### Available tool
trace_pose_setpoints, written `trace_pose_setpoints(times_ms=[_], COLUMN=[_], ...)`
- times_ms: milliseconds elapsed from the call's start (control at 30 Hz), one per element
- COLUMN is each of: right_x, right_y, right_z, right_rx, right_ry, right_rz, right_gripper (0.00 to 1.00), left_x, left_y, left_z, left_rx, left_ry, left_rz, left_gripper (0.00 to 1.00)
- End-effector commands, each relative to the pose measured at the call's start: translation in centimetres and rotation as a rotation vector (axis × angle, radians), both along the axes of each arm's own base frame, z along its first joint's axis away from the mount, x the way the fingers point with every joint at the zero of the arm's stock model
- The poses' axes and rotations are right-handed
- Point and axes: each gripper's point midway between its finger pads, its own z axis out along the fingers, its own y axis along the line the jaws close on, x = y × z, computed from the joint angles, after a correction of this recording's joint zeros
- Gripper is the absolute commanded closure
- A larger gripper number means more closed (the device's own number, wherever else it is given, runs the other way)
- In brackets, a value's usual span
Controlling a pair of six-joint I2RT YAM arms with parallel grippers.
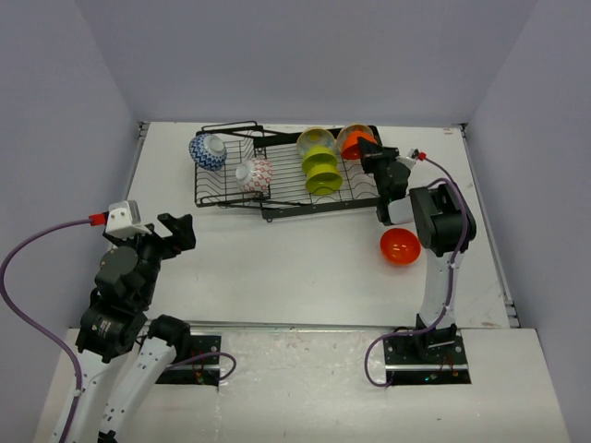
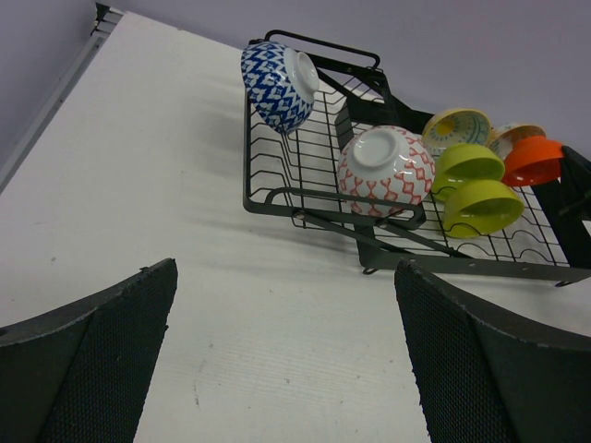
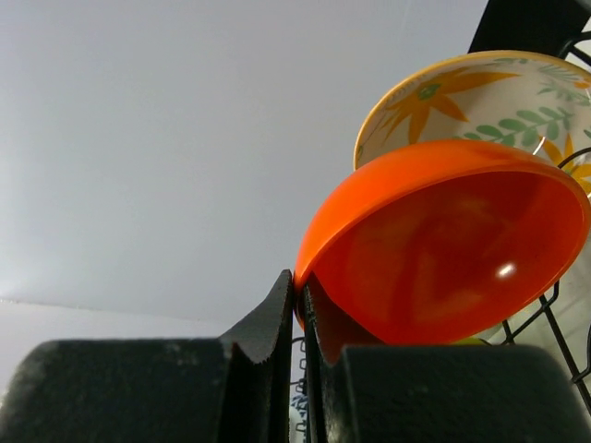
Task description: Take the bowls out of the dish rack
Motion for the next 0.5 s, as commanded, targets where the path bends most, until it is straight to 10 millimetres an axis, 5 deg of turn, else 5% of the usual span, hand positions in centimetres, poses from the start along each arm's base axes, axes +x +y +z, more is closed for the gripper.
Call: trace_pose_setpoints(times_ms=[0, 200, 300, 467], right_x=[-2.1, -5.4, -8.8, -13.6], right_y=[0.3, 0.9, 0.4, -0.8], right_z=[7.9, 12.6, 14.9, 17.0], right_rx=[-0.004, -0.108, -0.181, -0.613], right_ry=[-0.285, -0.378, -0.359, -0.132], right_rz=[0.022, 0.072, 0.065, 0.030], right_gripper=[1.00, 1.00, 1.00, 1.00], left_x=[0.3, 0.3, 0.3, 0.4], left_y=[-0.3, -0.3, -0.2, -0.3], left_z=[0.5, 0.6, 0.6, 0.4], left_rx=[0.014, 0.013, 0.014, 0.018], left_ry=[-0.029, -0.032, -0.032, -0.023], left_rz=[-0.018, -0.016, -0.015, -0.018], left_gripper=[0.00, 0.00, 0.00, 0.00])
